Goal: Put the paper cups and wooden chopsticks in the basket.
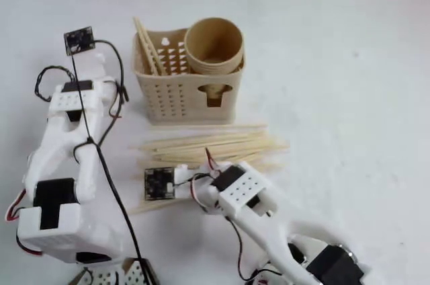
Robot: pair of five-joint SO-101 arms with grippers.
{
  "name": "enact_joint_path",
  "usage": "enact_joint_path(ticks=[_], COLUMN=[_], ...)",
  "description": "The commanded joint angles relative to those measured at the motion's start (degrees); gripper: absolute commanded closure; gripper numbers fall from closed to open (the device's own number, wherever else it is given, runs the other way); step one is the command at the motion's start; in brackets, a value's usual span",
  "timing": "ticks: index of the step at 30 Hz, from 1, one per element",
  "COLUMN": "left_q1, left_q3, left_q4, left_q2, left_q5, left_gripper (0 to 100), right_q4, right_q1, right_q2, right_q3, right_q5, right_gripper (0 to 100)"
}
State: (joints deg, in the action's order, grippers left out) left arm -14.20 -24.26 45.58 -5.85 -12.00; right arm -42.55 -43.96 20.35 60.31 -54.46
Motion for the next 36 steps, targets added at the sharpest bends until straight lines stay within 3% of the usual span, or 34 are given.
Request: enact_joint_path(ticks=[1, 9, 29, 36], left_q1=[0.57, 0.57, 0.57, 0.57], left_q3=[0.53, 0.35, 0.62, 0.35], left_q4=[-1.05, -1.05, -1.05, -1.05], left_q2=[1.54, 1.54, 1.54, 1.54], left_q5=[-0.44, -0.44, -0.44, -0.44], left_gripper=[83, 83, 83, 83], right_q4=[1.54, 1.89, -2.15, -1.98], right_q1=[0.48, 0.48, 8.75, 3.47], right_q2=[-1.54, -1.98, 11.12, 11.21], right_q3=[-1.41, -1.67, -4.04, -1.23], right_q5=[-0.62, -0.7, 5.19, 4.57], right_gripper=[86.8, 98.2, 98.2, 92.6])
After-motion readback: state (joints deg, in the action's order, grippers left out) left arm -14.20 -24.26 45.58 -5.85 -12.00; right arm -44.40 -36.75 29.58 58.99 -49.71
